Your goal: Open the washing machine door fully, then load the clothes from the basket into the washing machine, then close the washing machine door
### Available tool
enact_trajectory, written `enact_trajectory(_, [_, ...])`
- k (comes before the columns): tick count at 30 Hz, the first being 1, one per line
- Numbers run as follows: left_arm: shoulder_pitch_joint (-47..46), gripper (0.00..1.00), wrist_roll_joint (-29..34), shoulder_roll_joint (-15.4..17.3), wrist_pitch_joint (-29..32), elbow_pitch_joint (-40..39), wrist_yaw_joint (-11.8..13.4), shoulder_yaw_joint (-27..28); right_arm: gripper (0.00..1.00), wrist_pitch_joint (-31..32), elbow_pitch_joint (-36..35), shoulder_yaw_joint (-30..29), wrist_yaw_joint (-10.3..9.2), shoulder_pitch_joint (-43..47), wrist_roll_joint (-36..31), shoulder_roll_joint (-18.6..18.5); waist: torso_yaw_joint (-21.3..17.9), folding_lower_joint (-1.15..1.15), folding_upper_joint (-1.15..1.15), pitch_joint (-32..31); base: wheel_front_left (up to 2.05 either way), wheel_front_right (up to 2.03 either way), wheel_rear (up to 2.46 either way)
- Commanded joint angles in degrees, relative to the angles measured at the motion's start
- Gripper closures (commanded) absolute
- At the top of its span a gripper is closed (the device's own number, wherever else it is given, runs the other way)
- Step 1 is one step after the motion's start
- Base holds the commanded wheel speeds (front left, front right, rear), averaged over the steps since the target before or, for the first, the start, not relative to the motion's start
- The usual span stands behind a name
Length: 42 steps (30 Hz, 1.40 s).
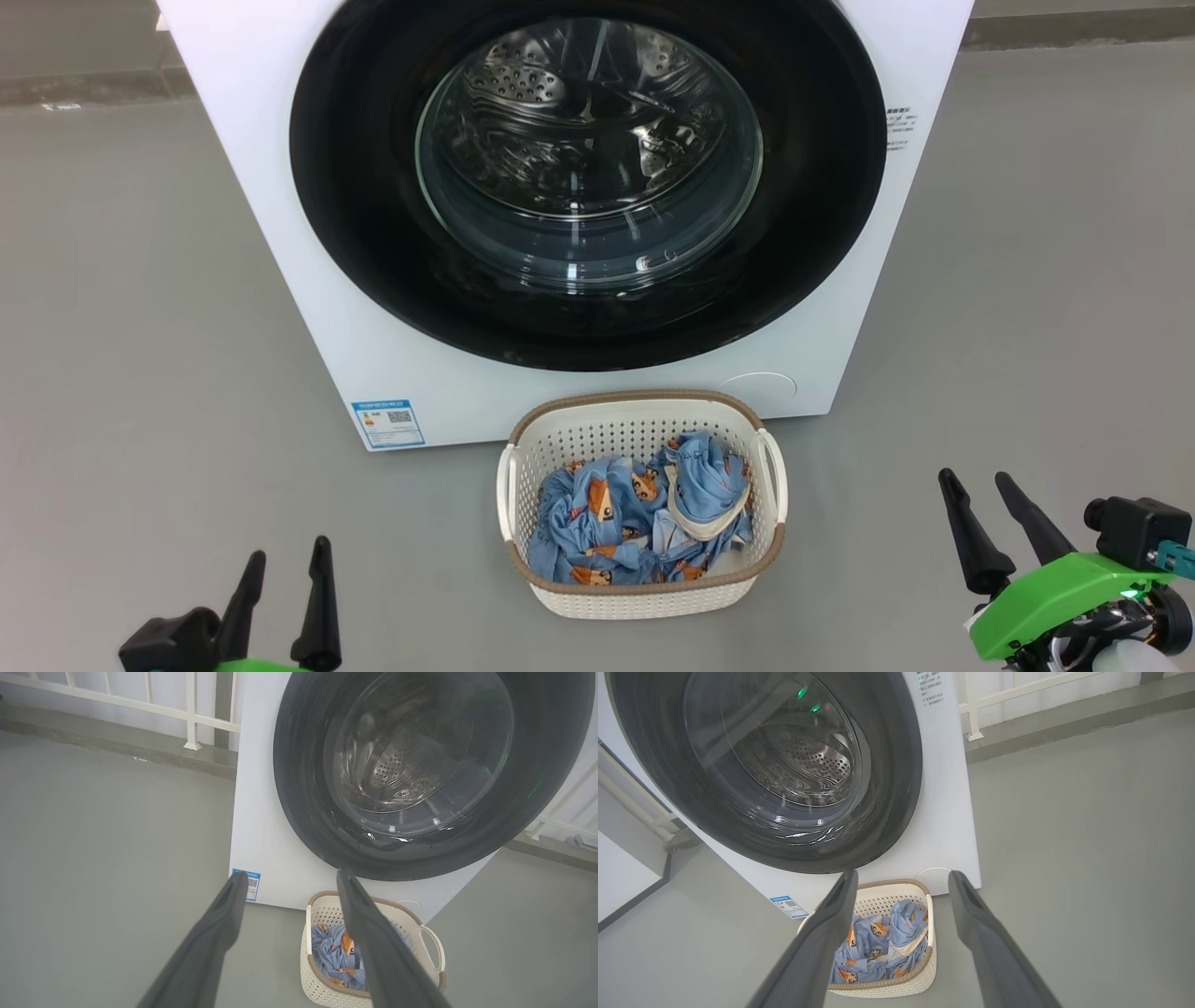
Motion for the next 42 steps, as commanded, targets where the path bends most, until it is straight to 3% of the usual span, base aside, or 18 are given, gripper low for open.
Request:
enact_trajectory(1, [-2.85, 0.0, 1.54, 1.16, -0.7, -0.98, 0.27, 1.26, 0.0, -1.02, -0.98, 0.99, 0.27, -2.68, -1.28, -1.67, -0.01, 0.0, 0.0, -0.01, 0.0, 0.0, 0.0])
enact_trajectory(15, [-3.14, 0.0, 10.8, 1.49, -3.06, -0.02, 0.5, 1.45, 0.0, -3.4, 0.05, 3.11, 0.3, -3.17, -8.94, -3.44, -0.42, 0.0, 0.0, -0.44, 0.0, 0.0, 0.0])
enact_trajectory(25, [-3.84, 0.0, 14.17, 0.95, -4.75, 1.8, -0.48, 3.12, 0.0, -5.1, 0.75, 3.56, 0.33, -3.18, -14.17, -4.47, -0.69, 0.0, 0.0, -0.55, 0.0, 0.0, 0.0])
enact_trajectory(42, [-4.76, 0.0, 15.01, 0.49, -5.38, 4.21, -0.51, 6.16, 0.0, -5.73, 0.1, -3.46, 0.34, -1.0, -18.58, -1.2, -1.08, 0.0, 0.0, -0.6, 0.0, 0.0, 0.0])
